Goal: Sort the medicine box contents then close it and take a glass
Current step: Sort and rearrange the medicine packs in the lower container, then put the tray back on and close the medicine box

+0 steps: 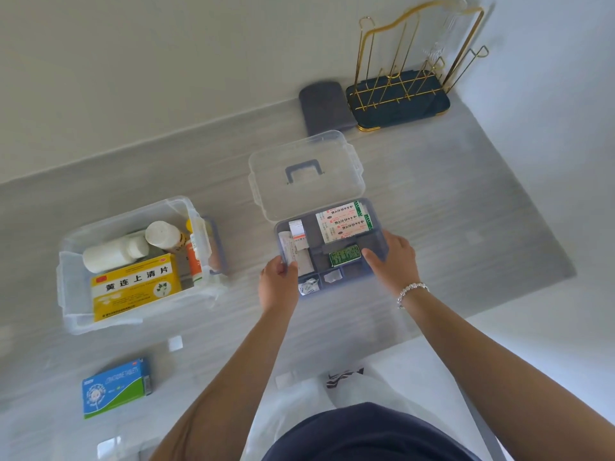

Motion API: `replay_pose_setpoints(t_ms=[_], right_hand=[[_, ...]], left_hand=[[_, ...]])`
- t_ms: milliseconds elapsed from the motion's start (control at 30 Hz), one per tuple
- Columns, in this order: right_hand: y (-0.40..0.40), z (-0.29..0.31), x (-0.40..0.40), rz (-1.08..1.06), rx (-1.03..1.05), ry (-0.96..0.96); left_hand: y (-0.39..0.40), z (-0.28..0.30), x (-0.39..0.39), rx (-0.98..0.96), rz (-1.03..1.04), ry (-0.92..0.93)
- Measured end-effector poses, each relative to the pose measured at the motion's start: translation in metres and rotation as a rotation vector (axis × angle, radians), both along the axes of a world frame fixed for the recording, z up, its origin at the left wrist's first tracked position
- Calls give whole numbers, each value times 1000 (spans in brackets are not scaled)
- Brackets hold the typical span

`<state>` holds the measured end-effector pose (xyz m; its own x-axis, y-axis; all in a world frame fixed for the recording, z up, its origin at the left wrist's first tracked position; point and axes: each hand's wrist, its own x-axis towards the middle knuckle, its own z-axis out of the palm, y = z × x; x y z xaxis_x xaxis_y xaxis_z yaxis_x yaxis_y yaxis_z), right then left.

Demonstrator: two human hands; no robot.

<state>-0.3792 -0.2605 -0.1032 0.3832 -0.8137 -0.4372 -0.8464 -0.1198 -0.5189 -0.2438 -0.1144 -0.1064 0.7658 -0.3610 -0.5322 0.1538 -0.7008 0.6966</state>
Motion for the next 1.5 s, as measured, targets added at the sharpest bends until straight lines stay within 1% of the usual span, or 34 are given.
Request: replay_pose_setpoints(t_ms=[133,267,433,567,633,767,900,1000,1200,1300,1500], right_hand=[[-3,3,-3,-71,78,-43],[0,7,-8,-157,105,-125],[14,25,-5,-203,59,-273],[33,54,7,-253,-27,-445],[43,68,16,-273,-26,-506],[64,90,43,-245,-24,-588],[92,99,79,-209,55,-665],[115,100,109,-195,104,-693],[155,99,165,-176,148,-733],[169,95,188,-152,127,-712],[179,83,215,-125,102,-627]], left_hand=[[3,10,-1,-4,50,-21],[12,21,-1,-46,73,-51],[31,42,12,-113,103,-100],[52,68,28,-215,110,-168],[66,81,38,-259,118,-202],[103,102,65,-308,151,-253],[144,115,97,-364,212,-238],[172,119,123,-386,273,-224],[219,116,173,-382,327,-250],[234,109,193,-353,327,-271],[241,93,214,-298,315,-220]])
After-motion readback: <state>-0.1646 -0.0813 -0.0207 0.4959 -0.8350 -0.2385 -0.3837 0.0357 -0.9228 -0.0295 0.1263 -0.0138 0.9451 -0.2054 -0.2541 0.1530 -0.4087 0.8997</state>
